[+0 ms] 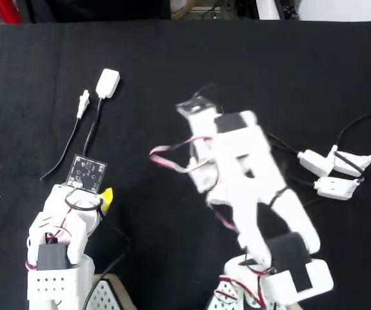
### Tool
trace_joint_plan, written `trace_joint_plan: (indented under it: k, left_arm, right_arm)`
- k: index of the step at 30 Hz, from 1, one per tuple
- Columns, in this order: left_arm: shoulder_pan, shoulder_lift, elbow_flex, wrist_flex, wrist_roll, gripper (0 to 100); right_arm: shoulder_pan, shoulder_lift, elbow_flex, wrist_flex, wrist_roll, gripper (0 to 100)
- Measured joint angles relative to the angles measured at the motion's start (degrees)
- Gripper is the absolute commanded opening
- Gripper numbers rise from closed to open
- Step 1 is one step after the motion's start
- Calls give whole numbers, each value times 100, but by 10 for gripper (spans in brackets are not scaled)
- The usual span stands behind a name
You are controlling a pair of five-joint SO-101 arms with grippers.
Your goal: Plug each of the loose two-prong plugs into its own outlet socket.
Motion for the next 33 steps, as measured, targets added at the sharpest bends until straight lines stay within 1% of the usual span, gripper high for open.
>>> trace_joint_plan:
  k: [6, 9, 11, 14, 15, 19, 21, 23, 25, 28, 30, 33]
  left_arm:
    - [0, 0, 0, 0, -9, 256]
    - [0, 0, 0, 0, -9, 256]
    - [0, 0, 0, 0, -9, 256]
    - [0, 0, 0, 0, -9, 256]
    - [0, 0, 0, 0, -9, 256]
    - [0, 0, 0, 0, -9, 256]
    - [0, 0, 0, 0, -9, 256]
    - [0, 0, 0, 0, -9, 256]
    - [0, 0, 0, 0, -9, 256]
    - [0, 0, 0, 0, -9, 256]
    - [-18, 0, 0, 0, -9, 256]
    - [-308, 0, 0, 0, 53, 256]
  right_arm:
    - [-88, 62, 501, -633, -141, 243]
    - [0, 273, 747, -932, -149, 237]
    - [132, 492, 782, -1046, -88, 188]
    - [176, 730, 923, -1046, 79, 37]
    - [176, 721, 914, -1099, 105, 9]
    - [202, 756, 914, -993, 141, 87]
    - [202, 782, 914, -985, 141, 69]
    - [185, 782, 914, -993, 141, 6]
    - [229, 782, 914, -1037, 149, 15]
    - [519, 782, 862, -1011, 211, 12]
    - [897, 677, 624, -862, 519, 12]
    - [1618, 404, 273, -440, 1073, 12]
